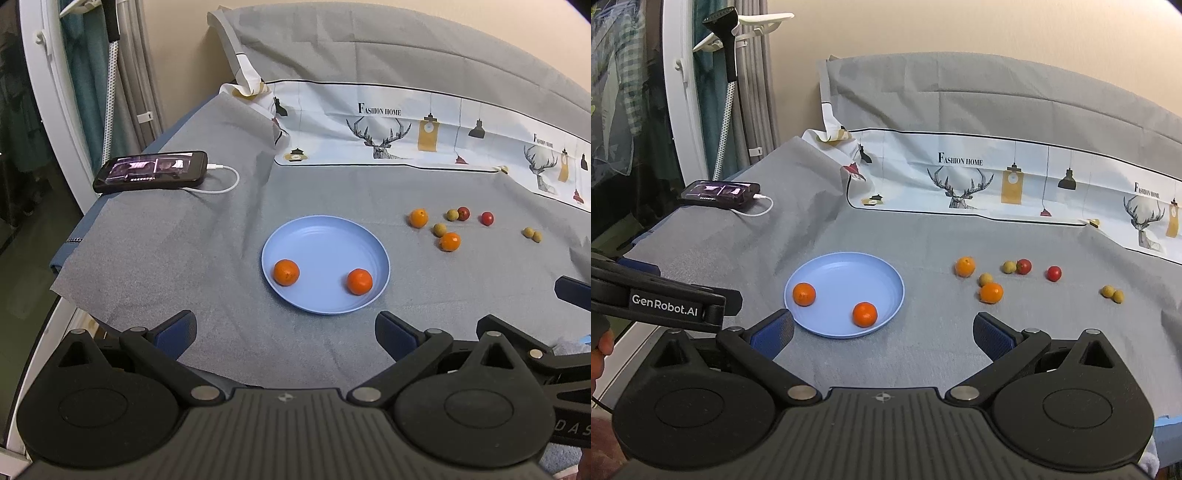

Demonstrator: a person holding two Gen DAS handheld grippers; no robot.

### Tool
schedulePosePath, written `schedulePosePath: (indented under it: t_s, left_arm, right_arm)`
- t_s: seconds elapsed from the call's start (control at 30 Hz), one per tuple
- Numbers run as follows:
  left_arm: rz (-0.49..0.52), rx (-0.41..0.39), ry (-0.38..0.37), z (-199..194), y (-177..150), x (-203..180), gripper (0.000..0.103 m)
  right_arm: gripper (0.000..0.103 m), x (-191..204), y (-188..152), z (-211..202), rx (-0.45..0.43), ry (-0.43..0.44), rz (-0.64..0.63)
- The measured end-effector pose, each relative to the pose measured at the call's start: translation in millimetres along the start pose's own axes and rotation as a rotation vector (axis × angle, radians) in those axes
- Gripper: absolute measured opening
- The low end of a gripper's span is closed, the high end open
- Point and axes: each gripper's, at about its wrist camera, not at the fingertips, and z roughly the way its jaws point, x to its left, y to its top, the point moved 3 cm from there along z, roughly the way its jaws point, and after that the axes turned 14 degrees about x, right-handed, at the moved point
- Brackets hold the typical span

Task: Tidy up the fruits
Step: 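Withdraw both tools from the plate, then grasp a large orange with the left tool while the right tool grasps a yellow tomato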

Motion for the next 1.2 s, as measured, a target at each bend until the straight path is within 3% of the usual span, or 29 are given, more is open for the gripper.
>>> schedulePosePath:
  t_s: [0.87, 1.2]
  left_arm:
    - [-0.008, -0.01, -0.016, -3.8, 1.5, 1.9, 0.103]
    - [0.031, 0.046, -0.012, 22.0, 30.6, -26.7, 0.103]
  right_arm:
    - [0.102, -1.5, -3.0, -4.4, -0.013, -0.022, -0.003]
    - [0.102, -54.0, -3.7, 17.8, -0.009, -0.077, 0.14]
